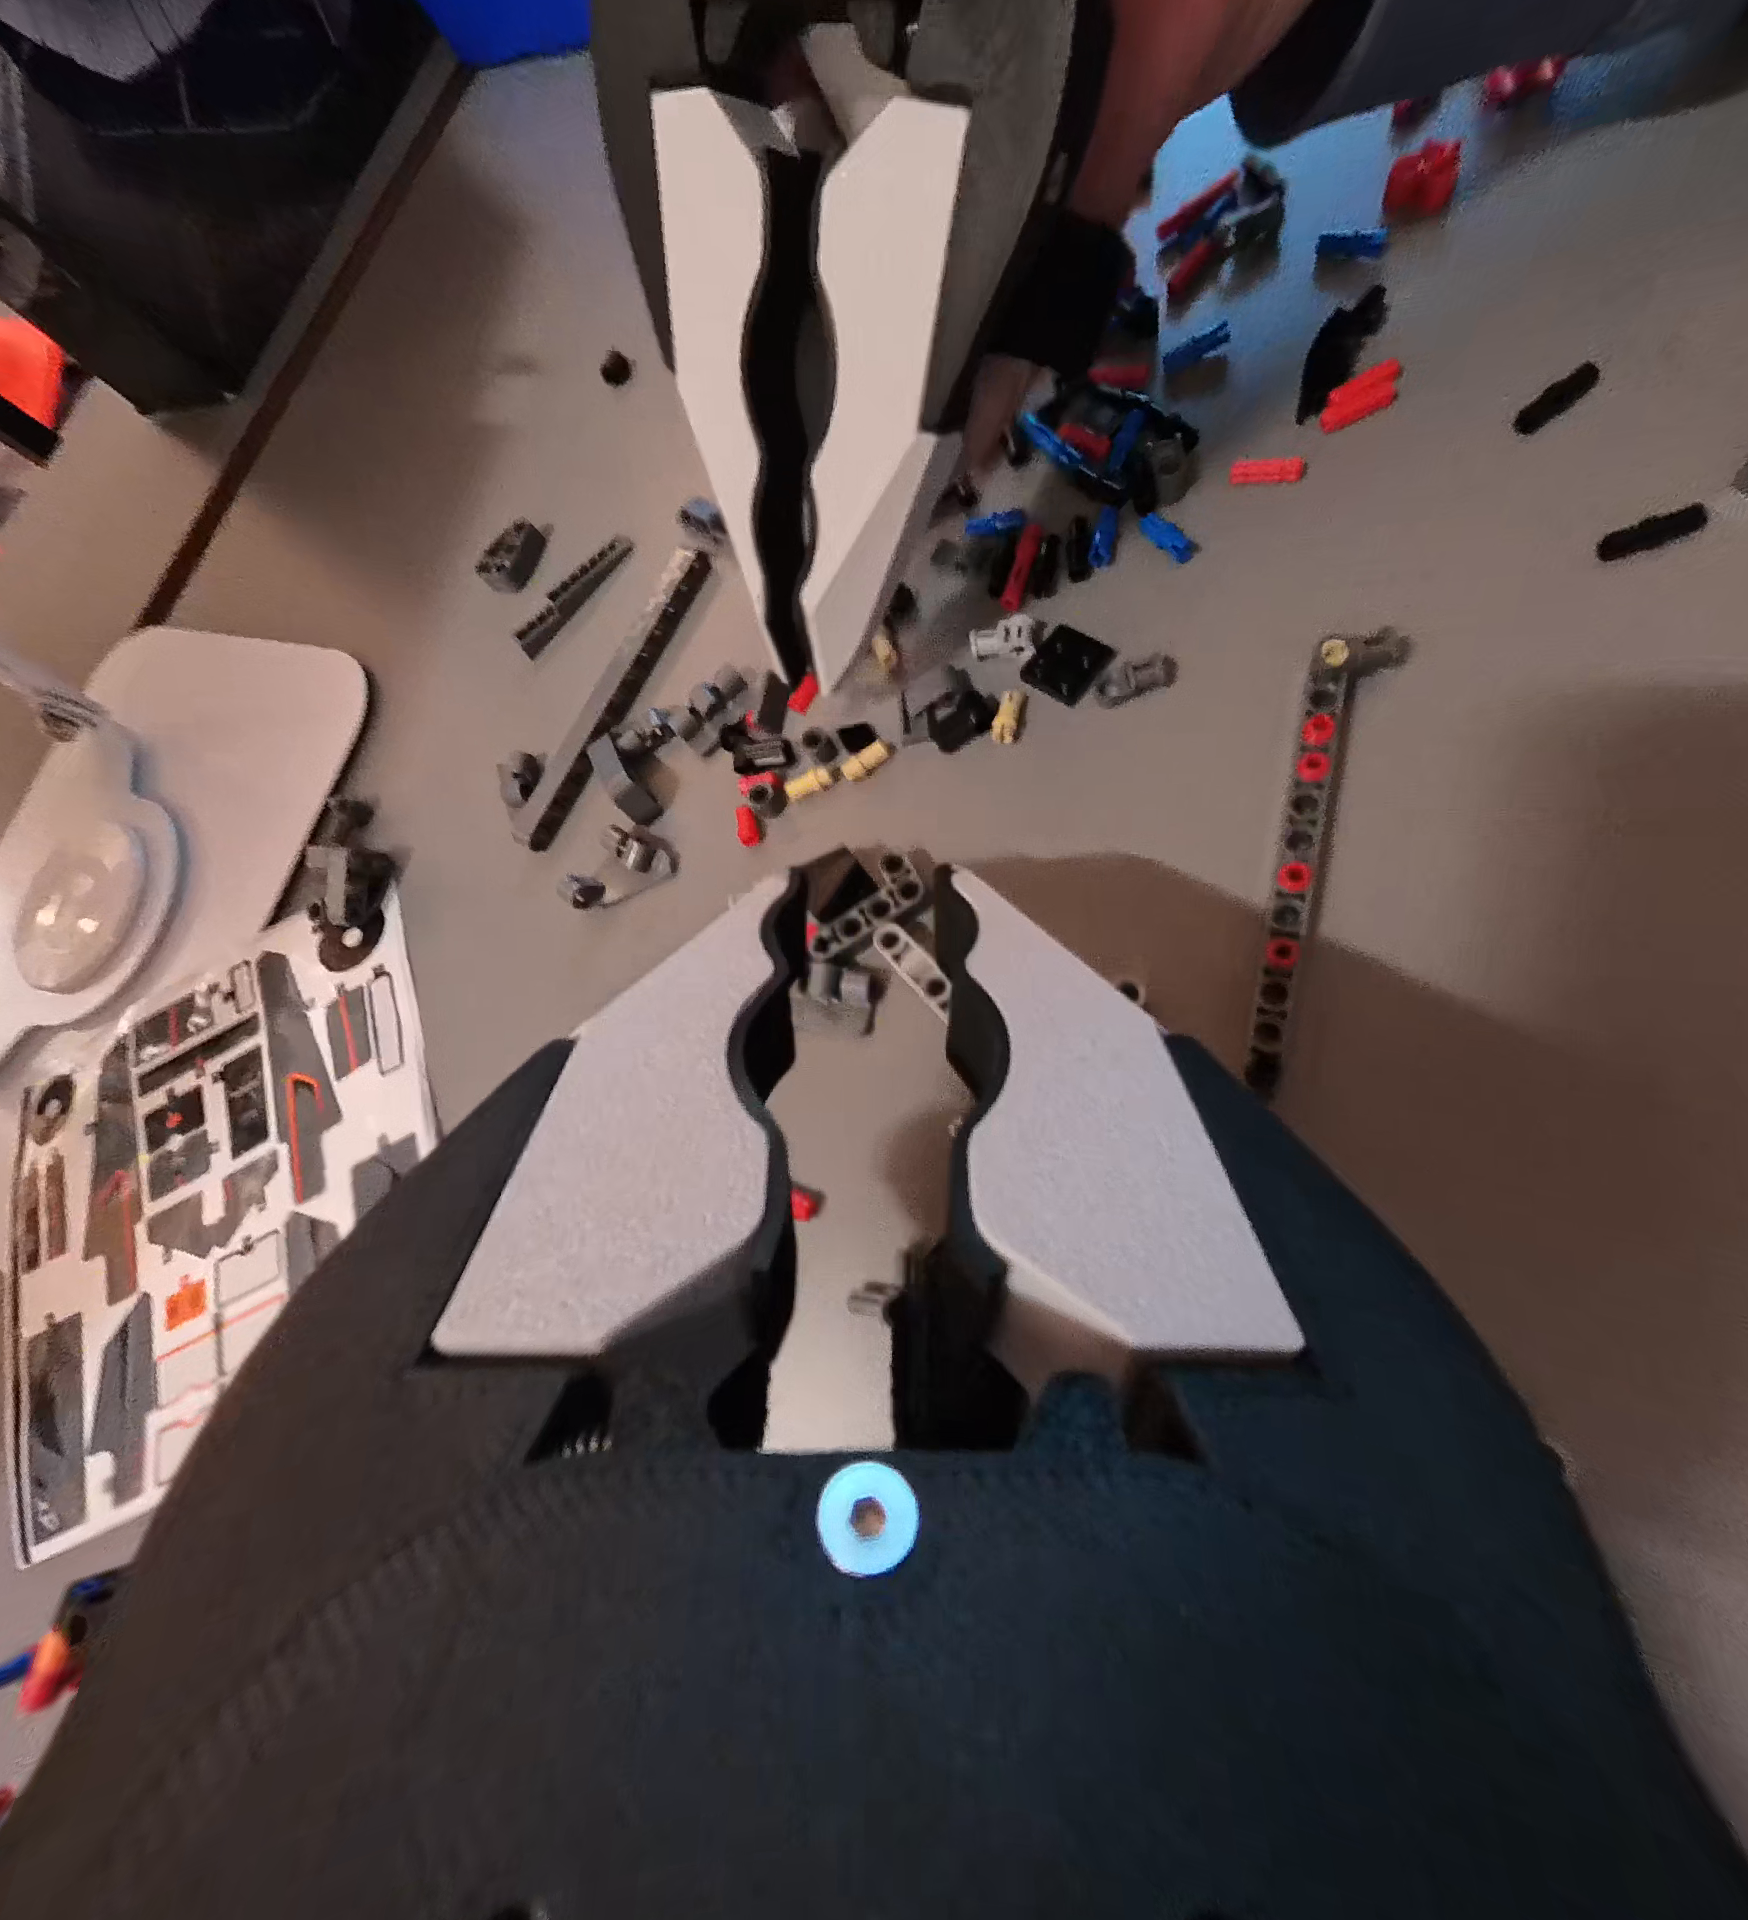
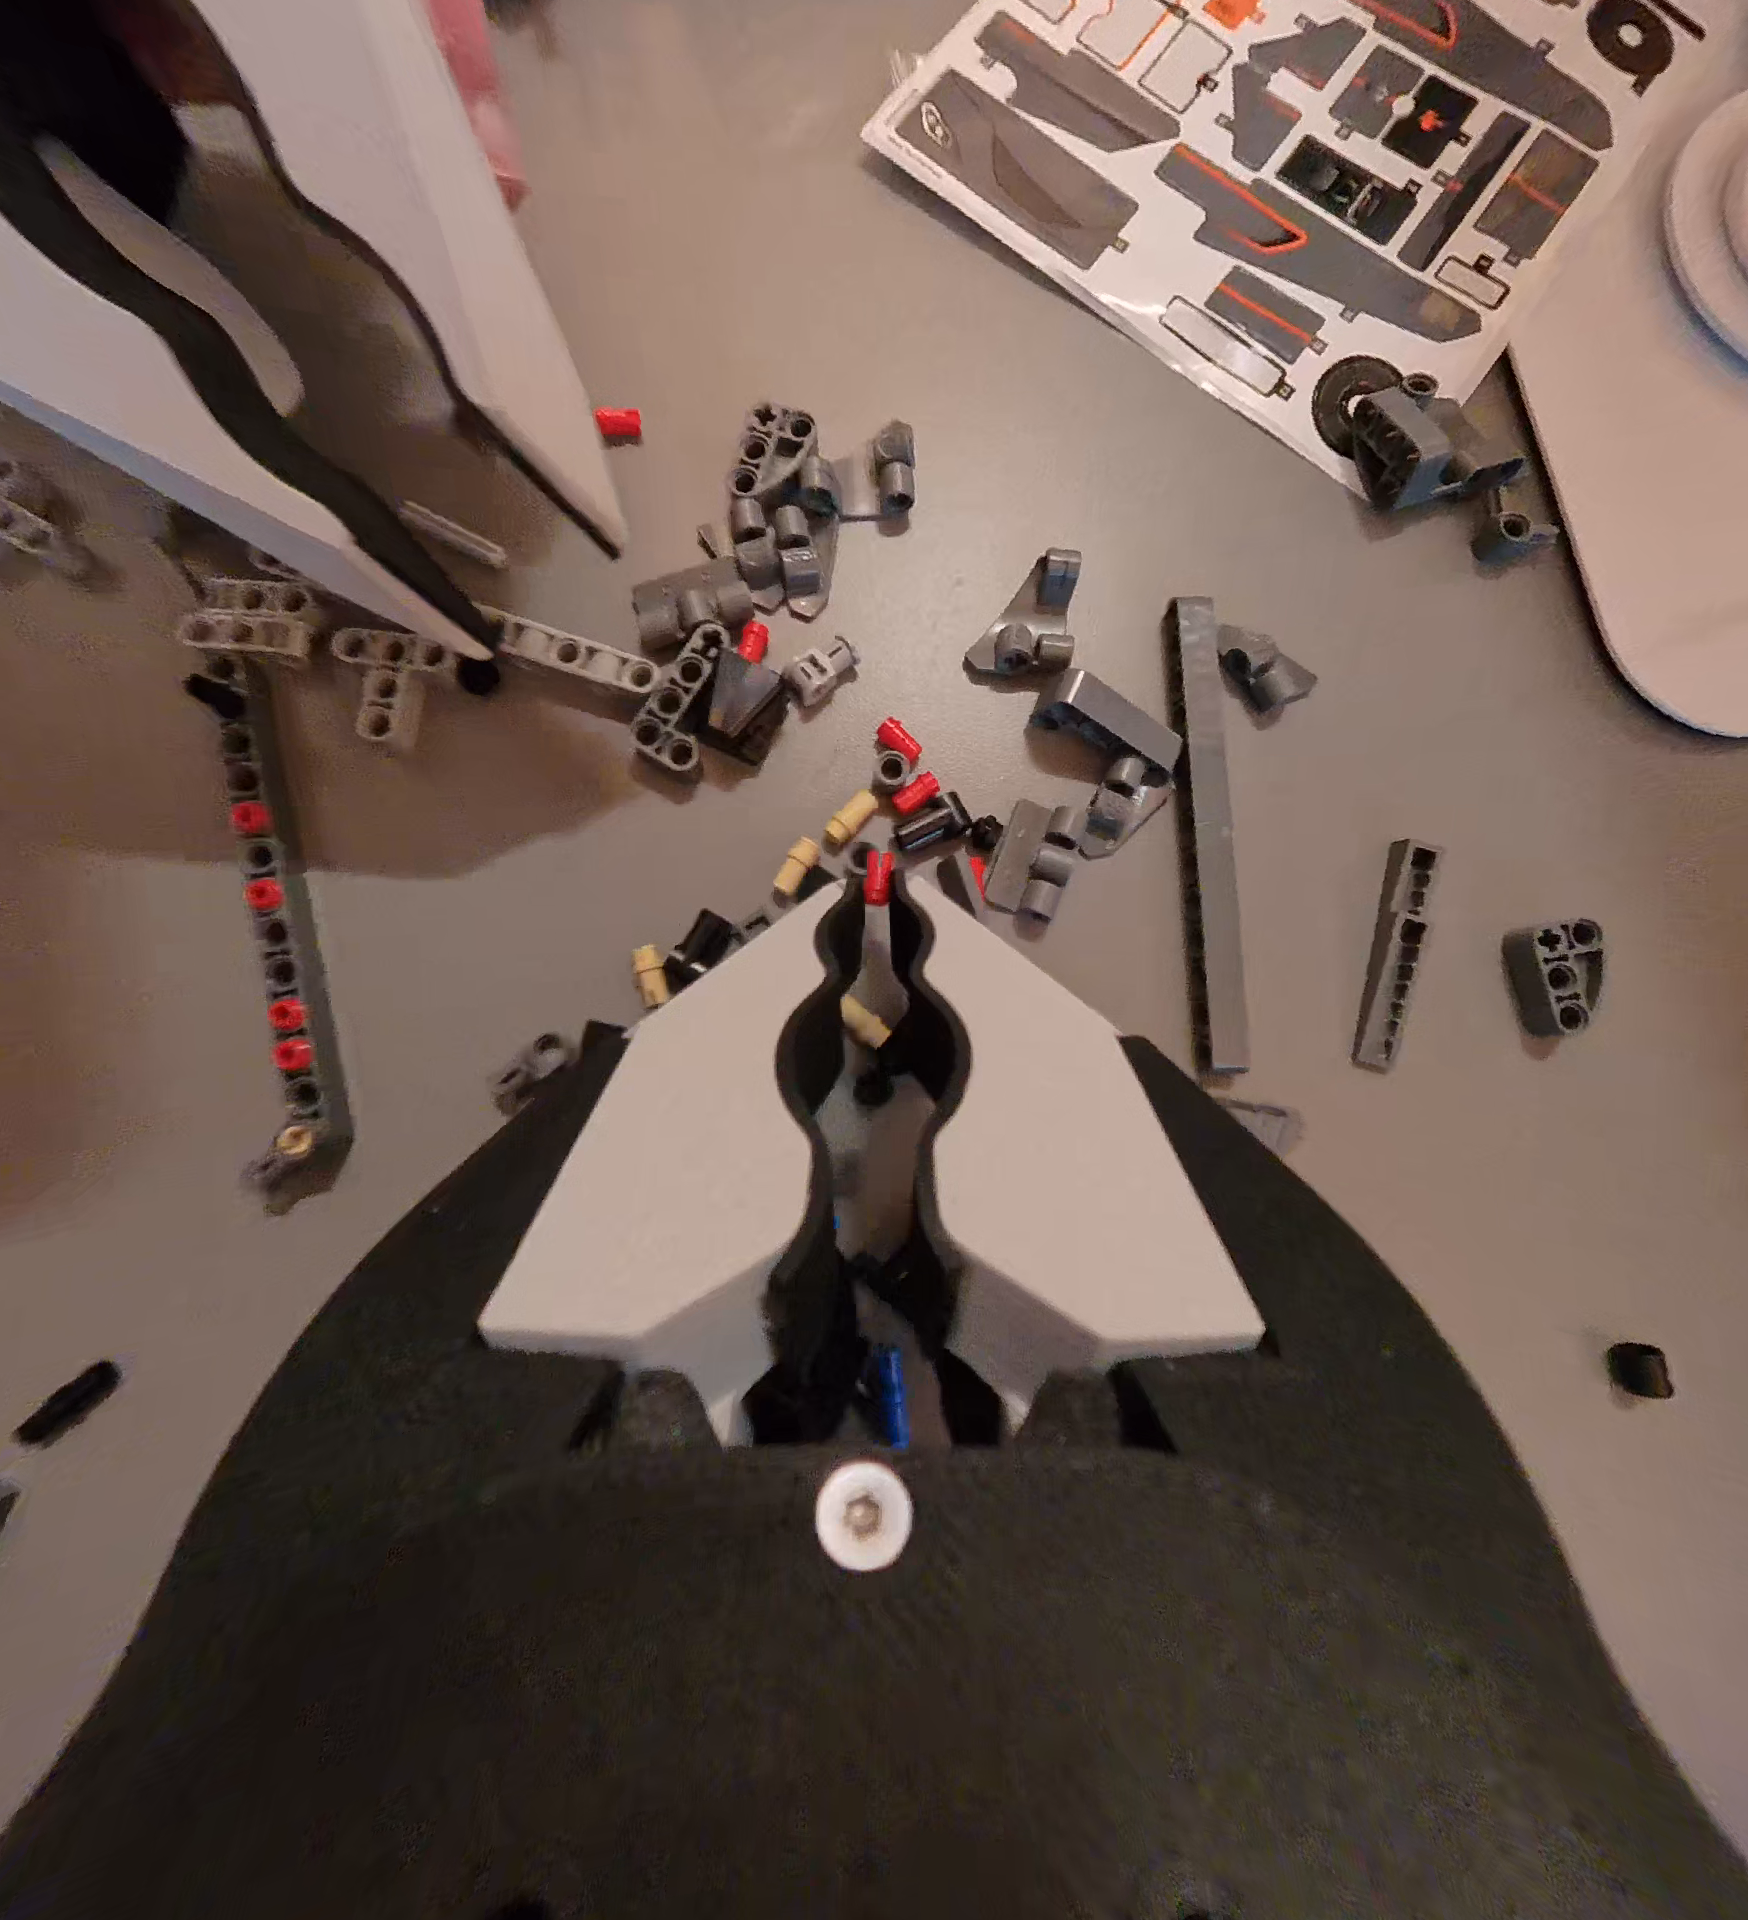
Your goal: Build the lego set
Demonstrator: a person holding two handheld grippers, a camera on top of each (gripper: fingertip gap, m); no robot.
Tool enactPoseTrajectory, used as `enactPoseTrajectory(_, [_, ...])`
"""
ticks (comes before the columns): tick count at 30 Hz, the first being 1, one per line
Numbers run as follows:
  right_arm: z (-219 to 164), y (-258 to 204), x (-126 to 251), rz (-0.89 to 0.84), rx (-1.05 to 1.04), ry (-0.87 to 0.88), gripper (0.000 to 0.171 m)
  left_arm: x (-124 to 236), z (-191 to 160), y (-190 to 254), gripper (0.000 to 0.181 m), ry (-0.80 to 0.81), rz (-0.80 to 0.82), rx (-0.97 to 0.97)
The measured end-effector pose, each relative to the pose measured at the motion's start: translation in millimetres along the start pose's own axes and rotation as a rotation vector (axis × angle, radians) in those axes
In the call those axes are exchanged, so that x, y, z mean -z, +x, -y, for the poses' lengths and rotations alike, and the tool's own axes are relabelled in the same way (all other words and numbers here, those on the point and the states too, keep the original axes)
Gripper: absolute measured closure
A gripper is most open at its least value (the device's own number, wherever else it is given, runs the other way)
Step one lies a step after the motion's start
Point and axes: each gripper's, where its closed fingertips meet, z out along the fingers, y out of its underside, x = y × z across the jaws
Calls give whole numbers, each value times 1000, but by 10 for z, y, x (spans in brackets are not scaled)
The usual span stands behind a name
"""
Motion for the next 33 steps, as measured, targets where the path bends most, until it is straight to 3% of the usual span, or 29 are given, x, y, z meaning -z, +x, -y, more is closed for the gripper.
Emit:
enactPoseTrajectory(7, [287,-394,303,254,-112,173,169,-104,274,2,155,45,105,-208])
enactPoseTrajectory(13, [383,-579,437,390,-156,219,169,-51,491,79,169,127,189,-355])
enactPoseTrajectory(20, [418,-586,509,423,-193,246,169,-27,540,107,179,137,221,-409])
enactPoseTrajectory(26, [568,-479,627,366,-258,381,162,61,636,1,180,191,257,-310])
enactPoseTrajectory(33, [656,-506,712,417,-318,474,167,135,728,-48,180,226,308,-294])
